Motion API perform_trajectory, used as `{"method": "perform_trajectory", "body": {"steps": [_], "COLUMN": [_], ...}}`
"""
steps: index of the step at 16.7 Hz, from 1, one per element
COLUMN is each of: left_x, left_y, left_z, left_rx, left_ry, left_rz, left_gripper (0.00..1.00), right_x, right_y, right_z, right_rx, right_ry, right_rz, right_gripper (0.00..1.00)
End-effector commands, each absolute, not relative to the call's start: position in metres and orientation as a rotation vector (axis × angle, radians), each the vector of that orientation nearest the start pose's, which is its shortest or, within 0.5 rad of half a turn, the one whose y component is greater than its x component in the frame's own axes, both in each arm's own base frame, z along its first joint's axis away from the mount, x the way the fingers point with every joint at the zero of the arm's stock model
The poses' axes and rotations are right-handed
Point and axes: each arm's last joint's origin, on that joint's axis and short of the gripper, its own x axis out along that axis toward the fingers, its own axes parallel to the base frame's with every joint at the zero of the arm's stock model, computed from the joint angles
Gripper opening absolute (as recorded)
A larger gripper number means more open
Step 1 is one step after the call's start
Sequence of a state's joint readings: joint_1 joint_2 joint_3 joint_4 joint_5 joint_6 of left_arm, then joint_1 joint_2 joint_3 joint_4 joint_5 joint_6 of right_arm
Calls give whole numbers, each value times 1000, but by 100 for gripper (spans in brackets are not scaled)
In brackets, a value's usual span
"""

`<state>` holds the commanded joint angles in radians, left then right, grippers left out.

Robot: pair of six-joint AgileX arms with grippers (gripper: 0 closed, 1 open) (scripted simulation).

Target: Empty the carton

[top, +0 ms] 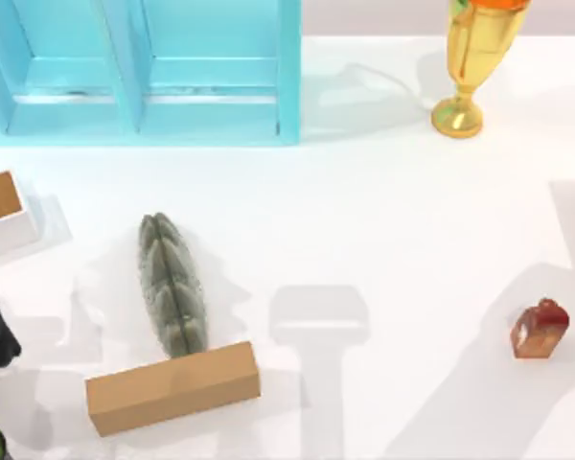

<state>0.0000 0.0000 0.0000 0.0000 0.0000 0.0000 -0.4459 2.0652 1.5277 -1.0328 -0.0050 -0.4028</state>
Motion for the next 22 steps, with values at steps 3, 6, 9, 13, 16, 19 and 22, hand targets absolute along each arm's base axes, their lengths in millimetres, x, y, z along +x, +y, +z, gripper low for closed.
{"method": "perform_trajectory", "body": {"steps": [3,6,9,13,16,19,22], "left_x": [106,106,106,106,106,106,106], "left_y": [-1,-1,-1,-1,-1,-1,-1], "left_z": [160,160,160,160,160,160,160], "left_rx": [0,0,0,0,0,0,0], "left_ry": [0,0,0,0,0,0,0], "left_rz": [0,0,0,0,0,0,0], "left_gripper": [100,100,100,100,100,100,100], "right_x": [356,356,356,356,356,356,359], "right_y": [-166,-166,-166,-166,-166,-166,-169], "right_z": [159,159,159,159,159,160,177], "right_rx": [33,33,33,33,33,34,38], "right_ry": [1567,1567,1567,1567,1567,1567,1565], "right_rz": [-23,-23,-23,-23,-23,-24,-25], "right_gripper": [47,25,2,0,0,0,0]}}
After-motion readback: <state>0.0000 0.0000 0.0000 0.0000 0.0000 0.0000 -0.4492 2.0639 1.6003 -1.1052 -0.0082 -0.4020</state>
